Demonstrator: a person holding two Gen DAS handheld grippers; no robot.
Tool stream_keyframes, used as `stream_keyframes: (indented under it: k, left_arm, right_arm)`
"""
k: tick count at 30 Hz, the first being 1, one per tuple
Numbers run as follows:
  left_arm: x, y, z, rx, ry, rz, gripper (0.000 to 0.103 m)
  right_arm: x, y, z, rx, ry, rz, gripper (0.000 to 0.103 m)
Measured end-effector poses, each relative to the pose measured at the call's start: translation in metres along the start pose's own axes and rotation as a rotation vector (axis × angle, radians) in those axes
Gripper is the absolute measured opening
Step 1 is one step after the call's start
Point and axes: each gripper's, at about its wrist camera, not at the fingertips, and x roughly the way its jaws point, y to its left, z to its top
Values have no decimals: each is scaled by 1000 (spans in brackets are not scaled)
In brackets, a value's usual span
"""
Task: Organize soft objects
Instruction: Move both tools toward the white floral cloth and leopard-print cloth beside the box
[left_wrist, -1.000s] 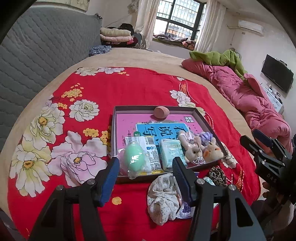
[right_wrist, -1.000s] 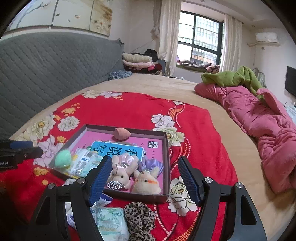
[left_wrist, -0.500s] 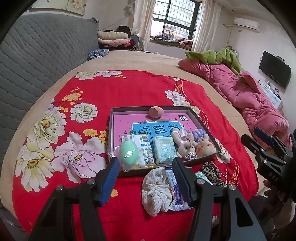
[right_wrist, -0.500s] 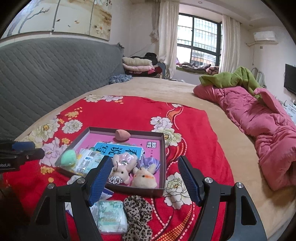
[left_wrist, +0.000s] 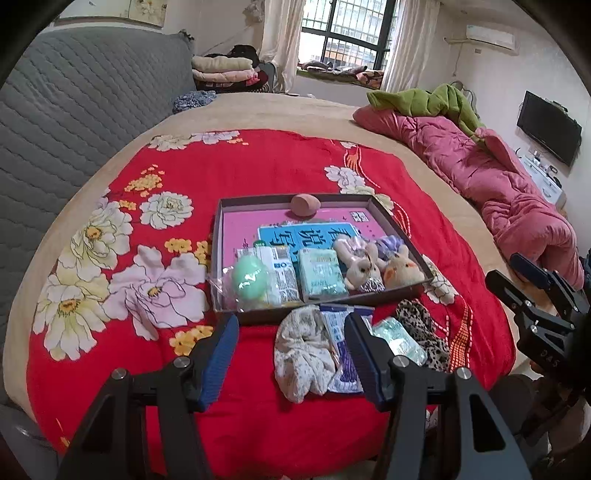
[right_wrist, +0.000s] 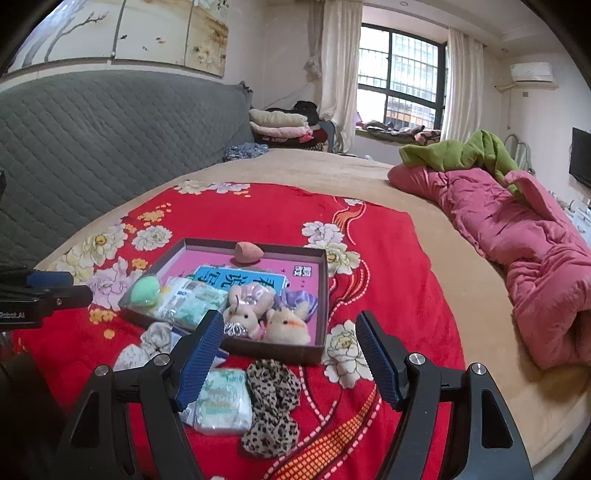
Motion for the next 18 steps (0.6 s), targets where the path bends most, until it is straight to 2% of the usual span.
stream_keyframes:
  k: [18]
  left_arm:
    - [22, -3, -24, -5, 93, 2, 59]
  right_arm:
    - [4, 2, -32, -19, 88, 5, 75]
